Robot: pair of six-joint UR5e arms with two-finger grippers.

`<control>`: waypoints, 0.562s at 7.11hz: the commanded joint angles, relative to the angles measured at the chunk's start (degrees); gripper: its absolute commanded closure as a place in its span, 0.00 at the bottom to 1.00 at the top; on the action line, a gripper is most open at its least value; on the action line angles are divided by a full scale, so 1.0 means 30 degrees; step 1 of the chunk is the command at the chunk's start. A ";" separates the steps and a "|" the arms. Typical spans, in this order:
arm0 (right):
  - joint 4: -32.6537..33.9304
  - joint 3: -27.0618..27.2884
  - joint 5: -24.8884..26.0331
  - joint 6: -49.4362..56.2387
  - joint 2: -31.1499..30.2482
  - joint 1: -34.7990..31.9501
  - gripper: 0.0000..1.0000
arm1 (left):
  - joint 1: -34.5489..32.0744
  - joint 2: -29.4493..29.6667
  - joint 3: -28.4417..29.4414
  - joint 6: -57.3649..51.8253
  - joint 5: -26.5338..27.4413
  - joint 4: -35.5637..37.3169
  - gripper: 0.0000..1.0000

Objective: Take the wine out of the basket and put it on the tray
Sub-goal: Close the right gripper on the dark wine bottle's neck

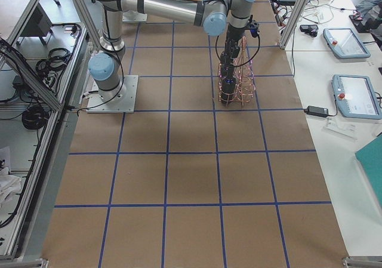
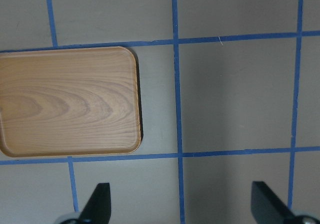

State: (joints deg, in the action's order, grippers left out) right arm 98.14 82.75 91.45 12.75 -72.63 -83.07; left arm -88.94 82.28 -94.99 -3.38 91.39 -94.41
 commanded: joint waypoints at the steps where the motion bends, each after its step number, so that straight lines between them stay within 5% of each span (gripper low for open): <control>1: 0.0071 0.0159 0.0043 0.0406 0.0012 0.0267 0.53 | -0.0002 -0.0094 0.0022 0.0131 0.0063 -0.0024 0.00; 4: 0.0013 0.0102 0.0072 0.0120 -0.0017 0.0328 0.78 | 0.0115 -0.0094 -0.0066 -0.0015 0.0033 0.0005 0.00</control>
State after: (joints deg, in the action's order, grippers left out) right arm 98.31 83.18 91.64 13.78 -72.61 -82.14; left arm -88.78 82.01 -95.06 -3.39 91.45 -94.47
